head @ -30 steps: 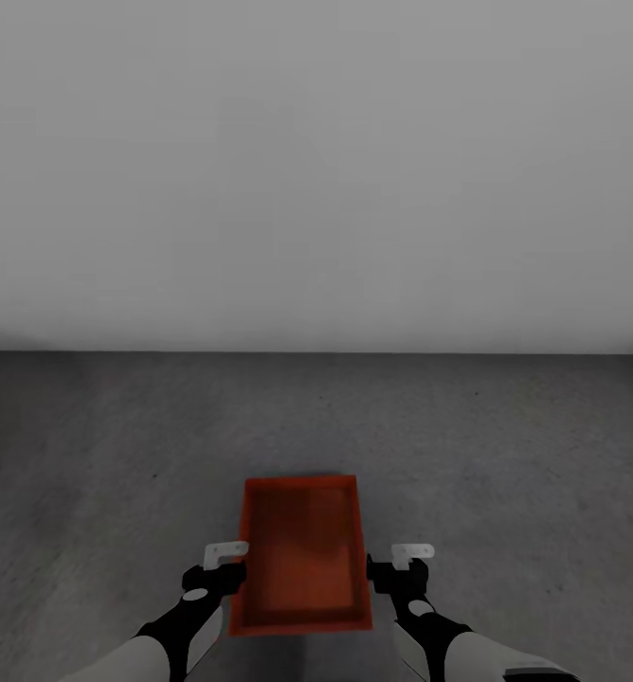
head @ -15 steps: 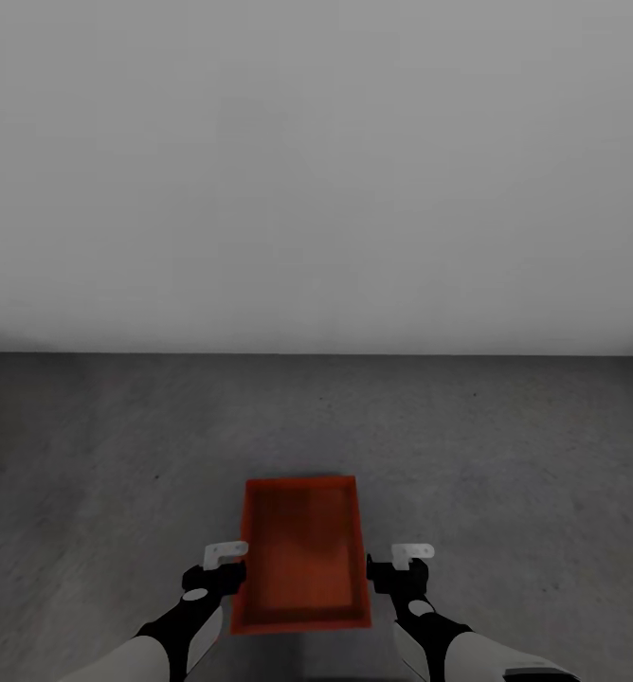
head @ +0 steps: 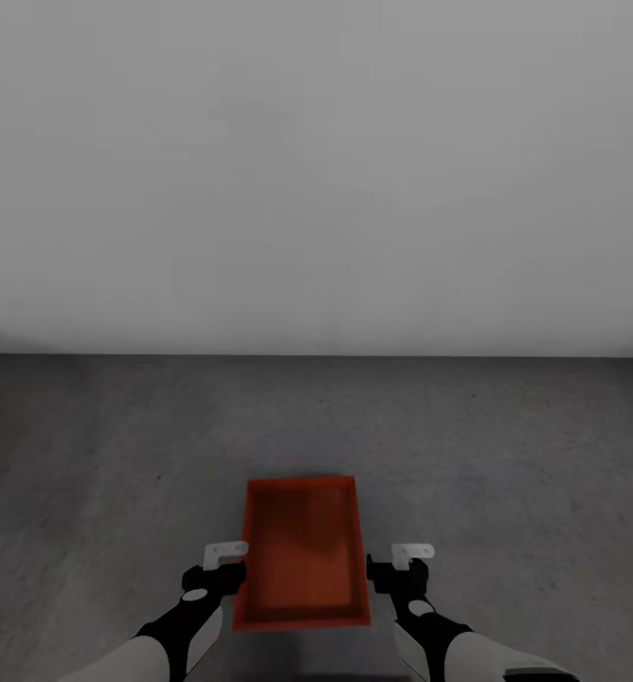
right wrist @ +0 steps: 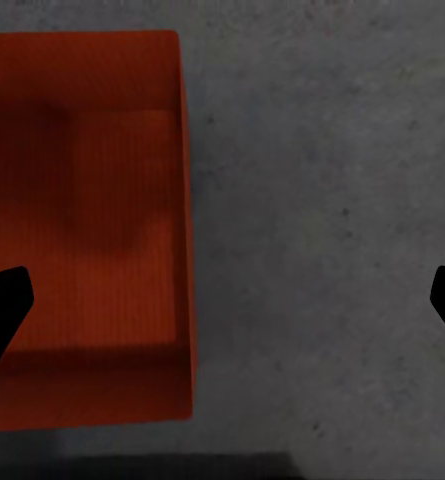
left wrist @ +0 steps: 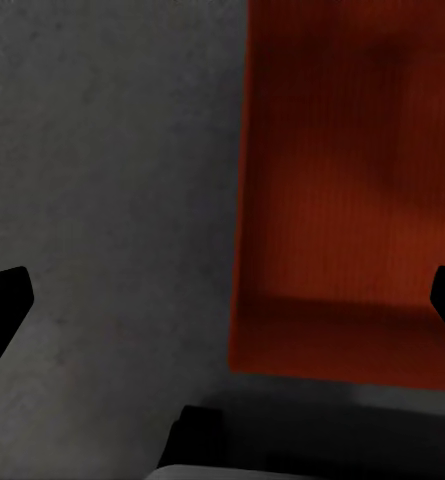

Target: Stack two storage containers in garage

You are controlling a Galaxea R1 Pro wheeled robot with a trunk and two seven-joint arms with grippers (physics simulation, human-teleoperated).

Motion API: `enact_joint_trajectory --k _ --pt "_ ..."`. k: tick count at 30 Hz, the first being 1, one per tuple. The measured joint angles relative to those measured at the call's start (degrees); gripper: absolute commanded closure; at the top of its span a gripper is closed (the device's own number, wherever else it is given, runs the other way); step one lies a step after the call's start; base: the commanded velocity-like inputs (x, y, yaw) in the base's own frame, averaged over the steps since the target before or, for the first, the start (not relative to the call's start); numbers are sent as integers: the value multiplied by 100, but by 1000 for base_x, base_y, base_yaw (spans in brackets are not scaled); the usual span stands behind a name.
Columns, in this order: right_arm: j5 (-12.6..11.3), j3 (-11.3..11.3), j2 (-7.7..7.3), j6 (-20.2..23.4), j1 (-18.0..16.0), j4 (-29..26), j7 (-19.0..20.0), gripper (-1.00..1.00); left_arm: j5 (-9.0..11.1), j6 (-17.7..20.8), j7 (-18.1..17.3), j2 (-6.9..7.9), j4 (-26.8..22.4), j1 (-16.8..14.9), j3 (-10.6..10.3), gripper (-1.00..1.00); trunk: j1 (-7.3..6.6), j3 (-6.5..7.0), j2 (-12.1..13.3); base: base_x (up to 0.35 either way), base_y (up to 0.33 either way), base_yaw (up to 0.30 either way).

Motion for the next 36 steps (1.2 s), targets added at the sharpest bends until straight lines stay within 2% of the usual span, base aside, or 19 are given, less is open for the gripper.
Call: enact_joint_trajectory --k 36 --pt "0 -3 -3 0 0 0 0 -100 0 0 -1 1 -1 -1 0 -100 -792 647 1446 0 0 0"
